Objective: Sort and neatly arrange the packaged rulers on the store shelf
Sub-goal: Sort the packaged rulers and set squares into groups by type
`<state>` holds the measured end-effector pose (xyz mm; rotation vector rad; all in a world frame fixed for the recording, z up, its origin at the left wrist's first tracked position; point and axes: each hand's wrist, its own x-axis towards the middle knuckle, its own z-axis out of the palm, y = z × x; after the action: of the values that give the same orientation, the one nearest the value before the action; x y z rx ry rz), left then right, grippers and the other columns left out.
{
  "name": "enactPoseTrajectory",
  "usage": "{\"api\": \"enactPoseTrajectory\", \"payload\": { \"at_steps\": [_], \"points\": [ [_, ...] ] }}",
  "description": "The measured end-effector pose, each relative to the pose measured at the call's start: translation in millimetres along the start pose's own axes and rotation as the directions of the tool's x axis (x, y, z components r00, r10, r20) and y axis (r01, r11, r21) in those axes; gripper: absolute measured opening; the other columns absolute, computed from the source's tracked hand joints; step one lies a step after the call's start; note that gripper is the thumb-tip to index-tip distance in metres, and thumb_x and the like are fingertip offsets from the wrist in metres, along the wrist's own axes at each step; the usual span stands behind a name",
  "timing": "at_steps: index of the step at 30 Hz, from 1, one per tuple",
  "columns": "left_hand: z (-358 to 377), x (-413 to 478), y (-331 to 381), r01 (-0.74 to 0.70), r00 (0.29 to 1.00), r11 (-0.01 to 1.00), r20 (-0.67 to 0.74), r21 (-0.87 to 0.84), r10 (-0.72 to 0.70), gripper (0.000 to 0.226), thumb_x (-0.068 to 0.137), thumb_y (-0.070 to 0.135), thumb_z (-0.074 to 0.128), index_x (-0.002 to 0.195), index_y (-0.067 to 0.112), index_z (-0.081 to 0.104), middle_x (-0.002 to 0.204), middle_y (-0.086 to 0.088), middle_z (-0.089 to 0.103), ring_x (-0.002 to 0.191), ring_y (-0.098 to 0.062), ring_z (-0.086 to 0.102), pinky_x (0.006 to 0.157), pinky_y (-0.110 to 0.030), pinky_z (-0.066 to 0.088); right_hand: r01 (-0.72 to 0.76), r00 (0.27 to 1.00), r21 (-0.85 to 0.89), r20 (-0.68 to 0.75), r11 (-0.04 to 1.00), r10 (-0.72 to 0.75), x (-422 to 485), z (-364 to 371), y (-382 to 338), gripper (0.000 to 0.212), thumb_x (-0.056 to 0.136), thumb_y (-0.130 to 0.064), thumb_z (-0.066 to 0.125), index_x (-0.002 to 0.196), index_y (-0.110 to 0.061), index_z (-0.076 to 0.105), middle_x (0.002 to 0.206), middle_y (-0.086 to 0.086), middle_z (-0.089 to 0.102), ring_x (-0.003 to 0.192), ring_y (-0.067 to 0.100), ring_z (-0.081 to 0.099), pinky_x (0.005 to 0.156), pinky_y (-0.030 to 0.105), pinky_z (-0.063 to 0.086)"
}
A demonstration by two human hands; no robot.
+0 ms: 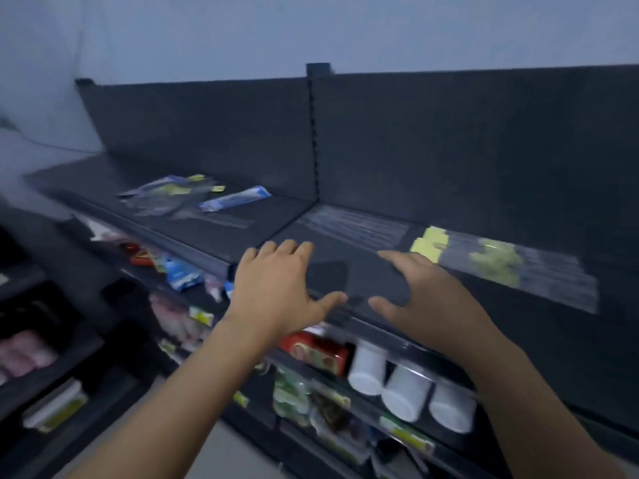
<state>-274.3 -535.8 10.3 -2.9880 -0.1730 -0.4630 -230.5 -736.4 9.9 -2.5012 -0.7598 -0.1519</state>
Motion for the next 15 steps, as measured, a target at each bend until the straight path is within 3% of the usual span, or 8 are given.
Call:
{"api": "enactPoseTrajectory", "payload": {
  "at_steps": [5, 9, 15],
  "points": [
    [6.2, 4.4, -136.4, 0.132, 0.991, 0.990, -0.001, 0.054, -0.132, 0.088, 0.073, 0.084, 0.038, 0.139, 0.025, 0.040, 0.131, 0.004, 0.054, 0.121, -0.024, 0.048, 0.098, -0.038, 0.037, 0.048, 0.998, 0.109, -0.038, 0.993, -0.044, 72.0, 59.3, -84.5, 0.063, 0.083, -0.040, 0.066, 0.139, -0.032, 0.040, 0.140, -0.012, 0.045, 0.125, 0.010, 0.045, 0.101, 0.030, 0.039],
    [14.9, 20.5, -210.8, 0.207, 0.978, 0.977, -0.005, 0.059, -0.207, 0.086, 0.075, 0.083, 0.036, 0.137, 0.024, 0.043, 0.129, 0.004, 0.055, 0.120, -0.023, 0.049, 0.097, -0.037, 0.038, 0.114, 0.993, 0.134, 0.002, 0.984, -0.115, 126.4, 96.8, -133.1, 0.058, 0.085, -0.034, 0.066, 0.138, -0.028, 0.043, 0.136, -0.008, 0.048, 0.121, 0.010, 0.048, 0.093, 0.018, 0.035],
    [55.5, 63.5, -286.1, 0.251, 0.968, 0.968, -0.024, -0.005, -0.251, 0.074, 0.080, 0.076, 0.039, 0.132, 0.024, 0.049, 0.123, 0.005, 0.059, 0.114, -0.021, 0.053, 0.093, -0.035, 0.041, 0.129, 0.982, 0.113, 0.122, 0.985, -0.142, 211.8, 146.6, -171.6, 0.053, 0.087, -0.039, 0.063, 0.136, -0.032, 0.043, 0.130, -0.011, 0.050, 0.117, 0.010, 0.049, 0.093, 0.024, 0.039]
  ]
}}
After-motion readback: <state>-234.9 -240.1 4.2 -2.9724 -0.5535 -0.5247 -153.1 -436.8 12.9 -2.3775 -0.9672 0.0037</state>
